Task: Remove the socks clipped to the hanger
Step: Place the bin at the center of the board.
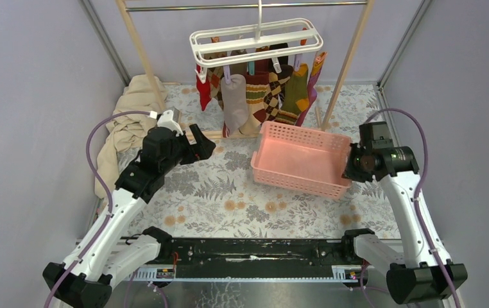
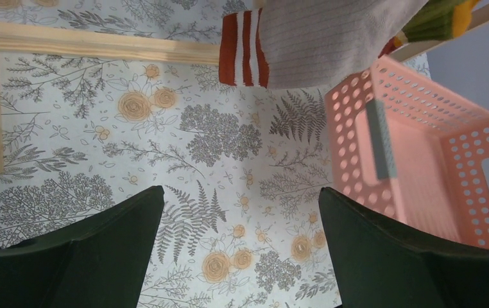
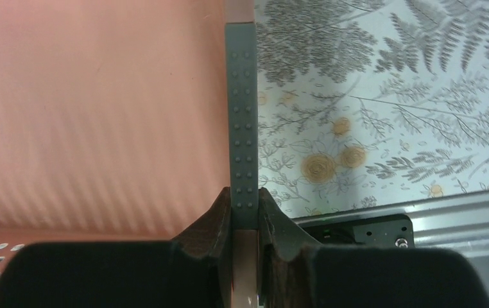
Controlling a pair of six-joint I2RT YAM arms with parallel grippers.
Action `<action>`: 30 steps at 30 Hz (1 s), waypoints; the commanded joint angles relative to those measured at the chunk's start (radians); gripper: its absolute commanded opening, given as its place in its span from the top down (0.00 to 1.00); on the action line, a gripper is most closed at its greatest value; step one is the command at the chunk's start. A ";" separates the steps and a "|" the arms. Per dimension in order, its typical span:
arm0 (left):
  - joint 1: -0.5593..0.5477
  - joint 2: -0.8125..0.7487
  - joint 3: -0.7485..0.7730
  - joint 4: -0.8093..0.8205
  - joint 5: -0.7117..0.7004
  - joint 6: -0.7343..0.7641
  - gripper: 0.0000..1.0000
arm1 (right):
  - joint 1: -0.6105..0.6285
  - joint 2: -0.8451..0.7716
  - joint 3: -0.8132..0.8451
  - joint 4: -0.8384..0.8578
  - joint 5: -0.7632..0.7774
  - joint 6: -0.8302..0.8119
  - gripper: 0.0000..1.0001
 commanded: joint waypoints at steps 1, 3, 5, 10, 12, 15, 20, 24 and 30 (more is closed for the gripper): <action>-0.006 0.017 0.052 0.018 -0.060 0.020 0.01 | 0.126 0.038 0.054 0.067 0.012 -0.022 1.00; -0.005 0.021 0.051 0.019 -0.081 0.019 0.01 | 0.177 0.076 0.044 0.101 0.017 -0.009 1.00; -0.005 0.014 0.042 0.025 -0.096 0.012 0.01 | 0.246 0.117 0.027 0.144 0.023 0.015 1.00; -0.005 -0.031 -0.020 0.053 -0.126 -0.004 0.01 | 0.392 0.227 -0.003 0.253 0.049 0.071 1.00; -0.005 -0.045 -0.032 0.046 -0.138 -0.004 0.01 | 0.433 0.248 -0.017 0.300 0.056 0.088 1.00; -0.005 -0.083 -0.062 0.043 -0.156 -0.015 0.01 | 0.493 0.291 -0.023 0.361 0.055 0.108 1.00; -0.005 -0.150 -0.099 0.041 -0.169 -0.053 0.01 | 0.653 0.469 0.045 0.376 0.097 0.126 1.00; -0.005 -0.165 -0.100 0.028 -0.167 -0.059 0.01 | 0.699 0.507 0.002 0.453 0.083 0.168 1.00; -0.005 -0.170 -0.117 0.024 -0.151 -0.060 0.01 | 0.737 0.532 -0.089 0.507 0.057 0.180 1.00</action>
